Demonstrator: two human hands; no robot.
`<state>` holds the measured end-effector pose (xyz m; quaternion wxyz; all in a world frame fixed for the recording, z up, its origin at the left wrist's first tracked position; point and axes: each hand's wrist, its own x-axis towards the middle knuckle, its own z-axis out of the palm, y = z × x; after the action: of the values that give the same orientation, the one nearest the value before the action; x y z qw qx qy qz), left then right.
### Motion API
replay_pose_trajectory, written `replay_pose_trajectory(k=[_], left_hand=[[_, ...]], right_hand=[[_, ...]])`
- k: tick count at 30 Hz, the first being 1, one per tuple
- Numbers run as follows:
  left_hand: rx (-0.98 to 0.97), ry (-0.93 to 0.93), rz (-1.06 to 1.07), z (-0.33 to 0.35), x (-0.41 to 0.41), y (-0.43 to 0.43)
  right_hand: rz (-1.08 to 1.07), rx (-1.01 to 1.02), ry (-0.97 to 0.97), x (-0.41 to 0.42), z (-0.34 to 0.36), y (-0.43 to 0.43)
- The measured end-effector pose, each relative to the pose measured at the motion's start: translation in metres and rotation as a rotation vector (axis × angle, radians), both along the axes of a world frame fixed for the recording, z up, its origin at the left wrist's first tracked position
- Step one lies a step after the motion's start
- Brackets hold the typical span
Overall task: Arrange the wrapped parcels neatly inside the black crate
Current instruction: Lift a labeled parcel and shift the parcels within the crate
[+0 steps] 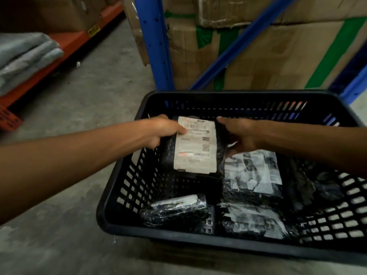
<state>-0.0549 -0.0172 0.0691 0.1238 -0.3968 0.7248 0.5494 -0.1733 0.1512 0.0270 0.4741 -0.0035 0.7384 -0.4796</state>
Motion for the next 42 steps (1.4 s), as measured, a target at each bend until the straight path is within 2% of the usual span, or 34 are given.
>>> replay_pose_trajectory(k=[3, 10, 13, 15, 17, 18, 20, 23, 25, 27, 30, 33, 35, 37, 40, 42], left_hand=[[-0.097, -0.040, -0.008, -0.029, 0.006, 0.002], [-0.267, -0.129, -0.045, -0.070, -0.001, -0.003], [-0.291, -0.204, -0.114, -0.089, -0.001, -0.003], [-0.328, -0.268, -0.146, -0.101, 0.000, 0.006], [-0.360, -0.337, -0.140, -0.110, -0.002, 0.013], [-0.384, -0.368, -0.157, -0.109, -0.002, 0.015], [-0.408, -0.383, -0.275, -0.102, -0.005, 0.013], [-0.387, -0.353, -0.454, -0.078, 0.001, 0.013], [-0.501, -0.430, -0.689, -0.054, 0.014, 0.019], [-0.638, -0.517, -0.959, -0.034, 0.037, 0.025], [-0.570, -0.692, -1.321, -0.016, 0.073, 0.034], [-0.445, -0.676, -1.363, -0.013, 0.092, 0.041], [-0.478, -0.590, -1.306, -0.016, 0.092, 0.041], [-0.524, -0.532, -1.287, -0.019, 0.092, 0.041], [-0.510, -0.468, -1.319, -0.016, 0.088, 0.032], [-0.343, -0.395, -1.216, -0.007, 0.081, 0.014]], right_hand=[[0.119, 0.087, 0.097, 0.019, -0.012, -0.013], [0.183, 0.265, 0.353, 0.034, -0.042, -0.043], [0.246, 0.304, 0.324, 0.044, -0.066, -0.050], [0.343, 0.396, 0.354, 0.053, -0.080, -0.053], [0.533, 0.530, 0.465, 0.057, -0.082, -0.053], [0.635, 0.527, 0.507, 0.056, -0.079, -0.051], [0.808, 0.537, 0.549, 0.057, -0.068, -0.049], [0.910, 0.523, 0.673, 0.059, -0.043, -0.046], [0.996, 0.457, 0.765, 0.065, -0.024, -0.030], [1.196, 0.417, 0.853, 0.071, -0.010, -0.003], [1.393, 0.324, 0.832, 0.090, -0.007, 0.037], [1.379, 0.170, 0.933, 0.117, -0.020, 0.051], [1.287, 0.127, 1.062, 0.130, -0.029, 0.048], [1.206, 0.108, 1.111, 0.136, -0.036, 0.045], [1.105, -0.011, 0.992, 0.123, -0.035, 0.042], [1.018, -0.112, 0.761, 0.103, -0.022, 0.047]])
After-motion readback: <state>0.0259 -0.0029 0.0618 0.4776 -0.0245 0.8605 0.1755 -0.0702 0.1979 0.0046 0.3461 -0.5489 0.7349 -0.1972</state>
